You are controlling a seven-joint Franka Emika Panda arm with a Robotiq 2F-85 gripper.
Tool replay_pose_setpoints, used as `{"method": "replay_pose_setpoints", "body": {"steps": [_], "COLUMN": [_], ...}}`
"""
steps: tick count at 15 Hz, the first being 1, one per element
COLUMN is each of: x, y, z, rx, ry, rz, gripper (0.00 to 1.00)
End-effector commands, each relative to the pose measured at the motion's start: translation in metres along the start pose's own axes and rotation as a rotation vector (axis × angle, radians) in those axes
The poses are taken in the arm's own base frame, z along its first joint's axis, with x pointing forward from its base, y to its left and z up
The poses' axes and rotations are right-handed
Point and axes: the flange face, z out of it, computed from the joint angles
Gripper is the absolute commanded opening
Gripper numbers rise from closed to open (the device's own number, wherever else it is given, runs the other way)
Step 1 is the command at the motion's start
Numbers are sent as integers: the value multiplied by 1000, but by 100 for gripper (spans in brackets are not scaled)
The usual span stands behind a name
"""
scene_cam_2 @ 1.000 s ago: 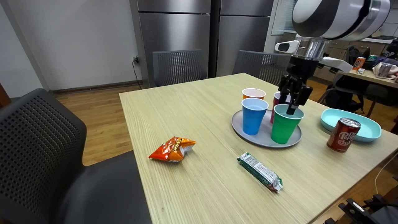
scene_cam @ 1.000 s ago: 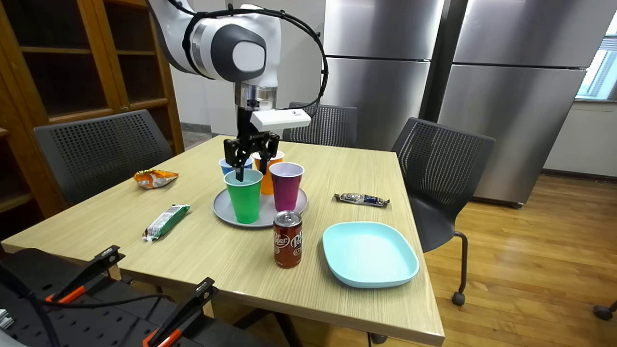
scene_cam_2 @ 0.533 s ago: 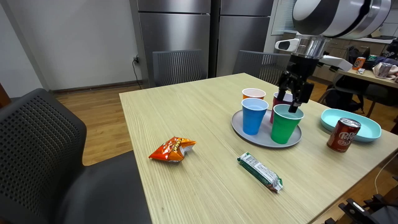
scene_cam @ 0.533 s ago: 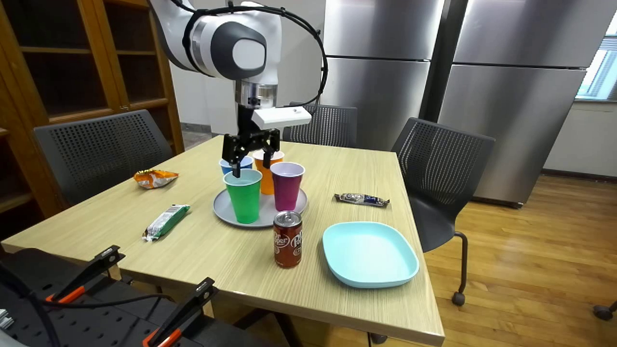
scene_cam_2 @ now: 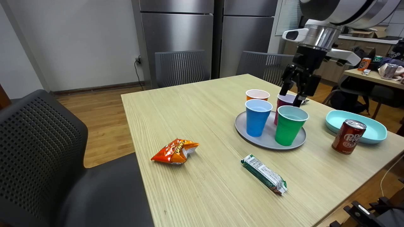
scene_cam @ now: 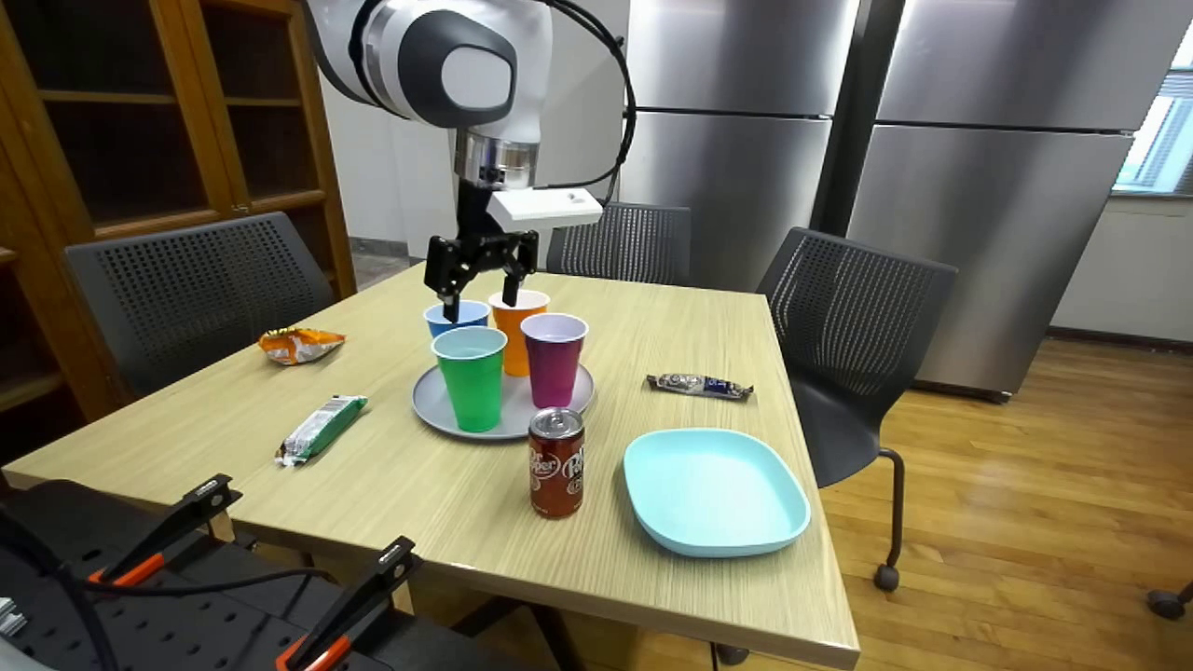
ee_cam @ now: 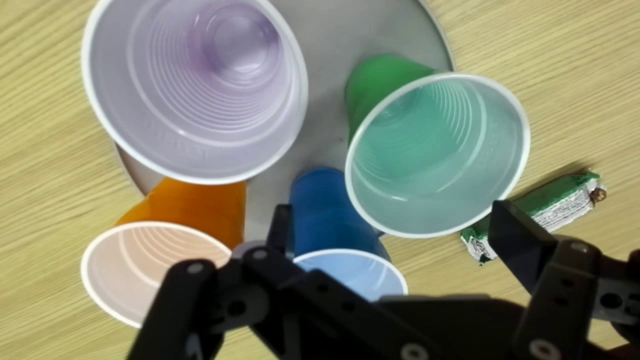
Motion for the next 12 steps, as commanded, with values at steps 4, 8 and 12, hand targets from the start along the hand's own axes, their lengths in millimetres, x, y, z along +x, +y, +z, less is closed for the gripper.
{"method": "replay_pose_setpoints", "body": {"steps": [4,8,12], "x": [-13,-31,-49], "y": [4,7,18], "z": [-38,-66,-88], "rx": [-51,-144,-222], "ry": [45,29,23], "rz": [113,250,449], "gripper": [100,100,100]}}
